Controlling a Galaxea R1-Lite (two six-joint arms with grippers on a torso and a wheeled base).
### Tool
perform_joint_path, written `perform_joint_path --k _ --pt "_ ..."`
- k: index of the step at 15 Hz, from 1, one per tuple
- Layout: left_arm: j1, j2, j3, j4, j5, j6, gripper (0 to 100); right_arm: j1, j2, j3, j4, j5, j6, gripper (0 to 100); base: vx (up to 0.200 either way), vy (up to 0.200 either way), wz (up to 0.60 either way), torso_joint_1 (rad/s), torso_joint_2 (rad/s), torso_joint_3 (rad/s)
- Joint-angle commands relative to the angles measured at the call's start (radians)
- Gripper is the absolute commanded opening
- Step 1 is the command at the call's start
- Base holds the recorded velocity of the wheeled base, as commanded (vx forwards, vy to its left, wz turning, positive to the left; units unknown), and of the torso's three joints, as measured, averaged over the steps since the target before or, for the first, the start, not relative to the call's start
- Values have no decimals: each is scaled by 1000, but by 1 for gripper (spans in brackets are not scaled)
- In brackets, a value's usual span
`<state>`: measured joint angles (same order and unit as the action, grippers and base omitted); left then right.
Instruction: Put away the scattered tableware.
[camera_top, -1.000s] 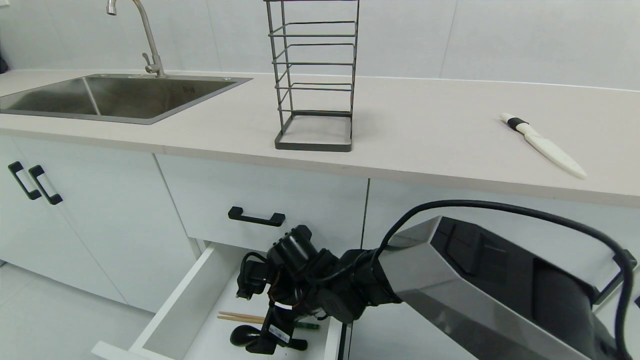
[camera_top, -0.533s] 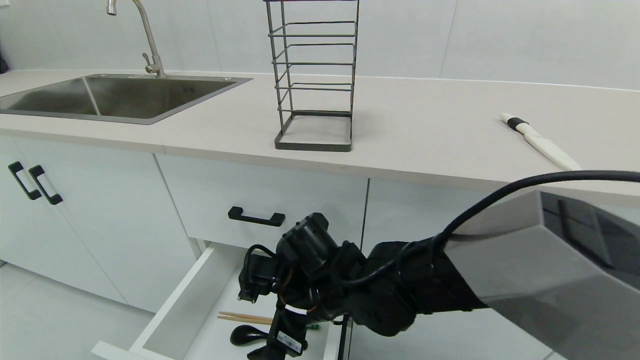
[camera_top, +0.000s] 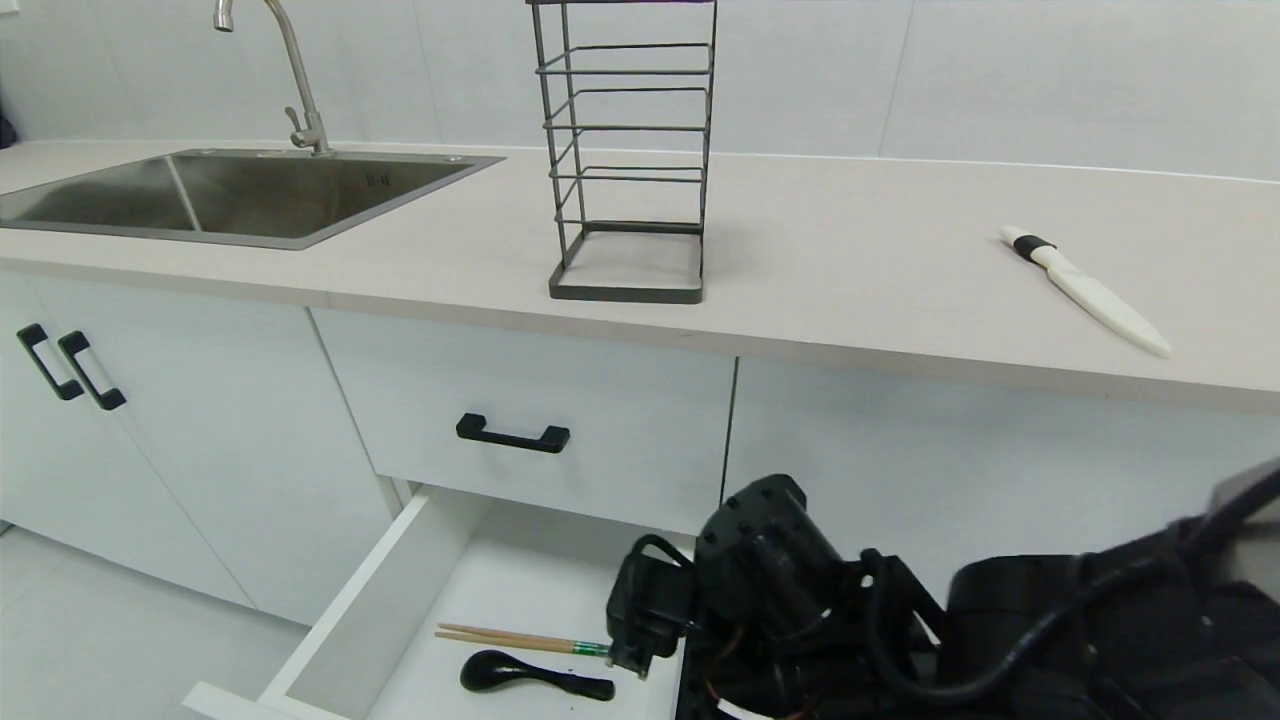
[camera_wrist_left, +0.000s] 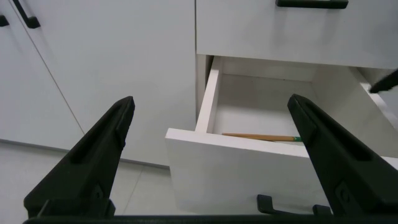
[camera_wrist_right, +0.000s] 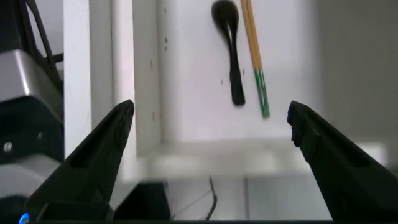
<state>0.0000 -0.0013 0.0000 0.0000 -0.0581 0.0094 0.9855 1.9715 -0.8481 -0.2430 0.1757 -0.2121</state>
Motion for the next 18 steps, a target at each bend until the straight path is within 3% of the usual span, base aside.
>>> perform_joint_path --k 1,10,16,18 --pt "0 1 0 0 0 0 100 -2 -158 150 -10 -24 23 100 0 0 0 0 0 0" --pt "0 1 0 0 0 0 100 -65 -367 383 -33 -48 19 100 0 0 0 0 0 0" --pt "-2 1 0 0 0 0 100 -157 -749 641 -24 -47 23 100 0 0 0 0 0 0" --pt "0 1 0 0 0 0 100 -197 -835 652 7 -47 23 100 0 0 0 0 0 0"
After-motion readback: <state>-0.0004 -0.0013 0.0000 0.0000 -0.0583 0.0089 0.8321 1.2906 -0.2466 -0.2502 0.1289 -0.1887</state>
